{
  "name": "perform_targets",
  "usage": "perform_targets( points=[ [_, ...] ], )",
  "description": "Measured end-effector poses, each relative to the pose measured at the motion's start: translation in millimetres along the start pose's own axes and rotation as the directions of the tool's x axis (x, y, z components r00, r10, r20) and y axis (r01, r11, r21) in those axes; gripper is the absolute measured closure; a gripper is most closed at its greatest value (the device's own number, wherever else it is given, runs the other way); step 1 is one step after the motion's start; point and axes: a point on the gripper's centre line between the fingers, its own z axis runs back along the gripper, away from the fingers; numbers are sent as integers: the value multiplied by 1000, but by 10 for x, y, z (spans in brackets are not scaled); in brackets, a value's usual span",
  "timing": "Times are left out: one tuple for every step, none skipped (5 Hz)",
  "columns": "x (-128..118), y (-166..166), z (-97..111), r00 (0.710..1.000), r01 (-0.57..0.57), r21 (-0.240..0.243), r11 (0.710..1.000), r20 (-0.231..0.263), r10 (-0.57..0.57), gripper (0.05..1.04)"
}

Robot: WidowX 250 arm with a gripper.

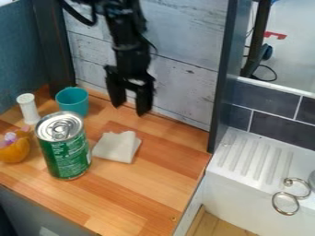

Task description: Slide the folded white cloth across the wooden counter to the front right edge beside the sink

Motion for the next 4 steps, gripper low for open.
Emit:
perform_targets(
  points=[
    [-145, -130, -192, 999, -22, -3, 1000, -41, 22, 81],
    [-197, -94, -218, 999, -41, 31, 999, -30, 42, 81],
    [-246, -80, -277, 999, -30, 26, 999, -26, 30, 81],
    [-324, -22, -288, 998, -63, 12, 998, -17, 63, 81]
  ],
)
